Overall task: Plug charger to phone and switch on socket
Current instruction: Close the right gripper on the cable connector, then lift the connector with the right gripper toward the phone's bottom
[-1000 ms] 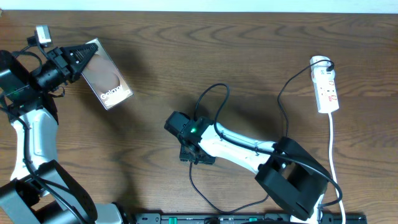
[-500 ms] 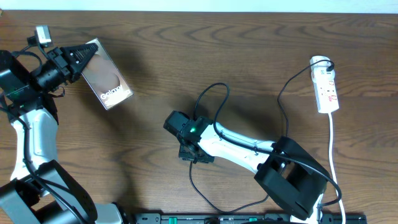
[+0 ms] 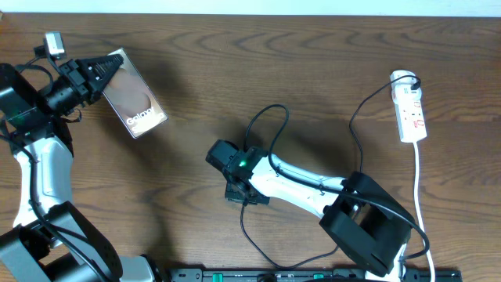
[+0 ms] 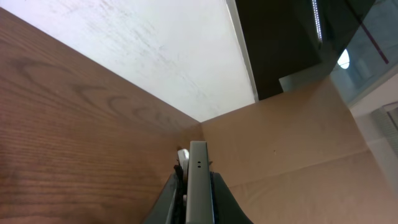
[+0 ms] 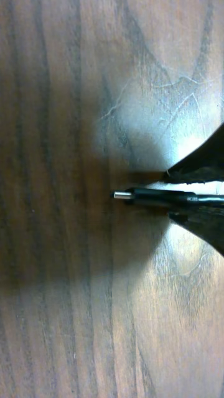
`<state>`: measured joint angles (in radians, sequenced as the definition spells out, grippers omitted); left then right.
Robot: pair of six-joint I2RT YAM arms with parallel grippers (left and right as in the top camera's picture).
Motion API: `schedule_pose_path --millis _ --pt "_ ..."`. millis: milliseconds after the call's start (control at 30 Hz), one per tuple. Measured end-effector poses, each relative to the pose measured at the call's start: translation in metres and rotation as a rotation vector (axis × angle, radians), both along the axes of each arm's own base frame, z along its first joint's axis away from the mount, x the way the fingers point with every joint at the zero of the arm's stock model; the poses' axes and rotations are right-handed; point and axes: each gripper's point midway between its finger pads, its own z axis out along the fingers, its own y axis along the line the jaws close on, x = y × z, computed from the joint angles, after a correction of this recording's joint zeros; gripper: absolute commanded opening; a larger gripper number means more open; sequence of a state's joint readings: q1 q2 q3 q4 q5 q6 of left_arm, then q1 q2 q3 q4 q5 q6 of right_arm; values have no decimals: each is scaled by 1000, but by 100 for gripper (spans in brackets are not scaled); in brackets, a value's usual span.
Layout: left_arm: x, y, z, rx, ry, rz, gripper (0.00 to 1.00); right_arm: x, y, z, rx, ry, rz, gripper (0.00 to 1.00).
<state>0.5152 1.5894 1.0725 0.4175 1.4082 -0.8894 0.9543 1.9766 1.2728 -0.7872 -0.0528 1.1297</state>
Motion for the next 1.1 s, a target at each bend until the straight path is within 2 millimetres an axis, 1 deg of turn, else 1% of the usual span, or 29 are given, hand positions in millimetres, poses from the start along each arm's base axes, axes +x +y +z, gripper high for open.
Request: schedule_pose_path --millis 167,533,667,867,1000,1100 --pt "0 0 0 0 0 0 7 0 0 0 0 0 0 1" --pt "0 0 0 0 0 0 7 1 2 0 9 -4 6 1" --pt "0 0 0 0 0 0 7 6 23 2 102 -18 80 1" --pt "0 0 0 0 0 0 7 4 48 10 278 32 240 1" --pt "0 0 0 0 0 0 7 2 67 27 479 86 360 1" --pt "0 0 0 0 0 0 7 1 78 45 642 103 478 1"
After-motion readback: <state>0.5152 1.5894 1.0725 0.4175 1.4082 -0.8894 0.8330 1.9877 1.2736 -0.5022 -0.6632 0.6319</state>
